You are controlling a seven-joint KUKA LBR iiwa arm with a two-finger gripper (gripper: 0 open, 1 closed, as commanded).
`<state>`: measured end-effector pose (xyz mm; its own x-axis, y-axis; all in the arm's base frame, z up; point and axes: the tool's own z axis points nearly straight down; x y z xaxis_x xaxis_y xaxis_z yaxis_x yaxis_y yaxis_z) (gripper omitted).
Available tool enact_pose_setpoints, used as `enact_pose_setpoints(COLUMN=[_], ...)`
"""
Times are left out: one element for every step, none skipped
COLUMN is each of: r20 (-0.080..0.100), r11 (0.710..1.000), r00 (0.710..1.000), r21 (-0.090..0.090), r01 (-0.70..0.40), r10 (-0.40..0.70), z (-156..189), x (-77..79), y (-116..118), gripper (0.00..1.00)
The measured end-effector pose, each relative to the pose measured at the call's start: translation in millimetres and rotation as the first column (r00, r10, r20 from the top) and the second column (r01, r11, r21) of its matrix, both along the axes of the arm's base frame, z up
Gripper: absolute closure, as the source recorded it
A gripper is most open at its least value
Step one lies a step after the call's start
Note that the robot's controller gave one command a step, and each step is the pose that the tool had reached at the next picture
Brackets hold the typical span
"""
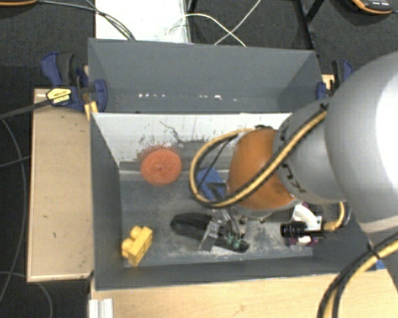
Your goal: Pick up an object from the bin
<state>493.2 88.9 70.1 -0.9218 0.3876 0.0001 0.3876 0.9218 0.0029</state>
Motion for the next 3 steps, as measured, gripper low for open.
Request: enact_pose_setpoints(r20=[-0.001, -0.01, -0.007], r11=[1.0, 1.0, 1.0], r00=[1.0, 1.0, 1.0], r21=[0.0, -0.002, -0.001], r01=[0.0, -0.001, -0.002], r10=[0.0, 0.001, 0.002], z=[2.1, 14.9, 36.4], x=[-0.6, -2.8, -2.3], y=[-0.2, -0.8, -0.8], gripper=[1.0, 1.0, 1.0])
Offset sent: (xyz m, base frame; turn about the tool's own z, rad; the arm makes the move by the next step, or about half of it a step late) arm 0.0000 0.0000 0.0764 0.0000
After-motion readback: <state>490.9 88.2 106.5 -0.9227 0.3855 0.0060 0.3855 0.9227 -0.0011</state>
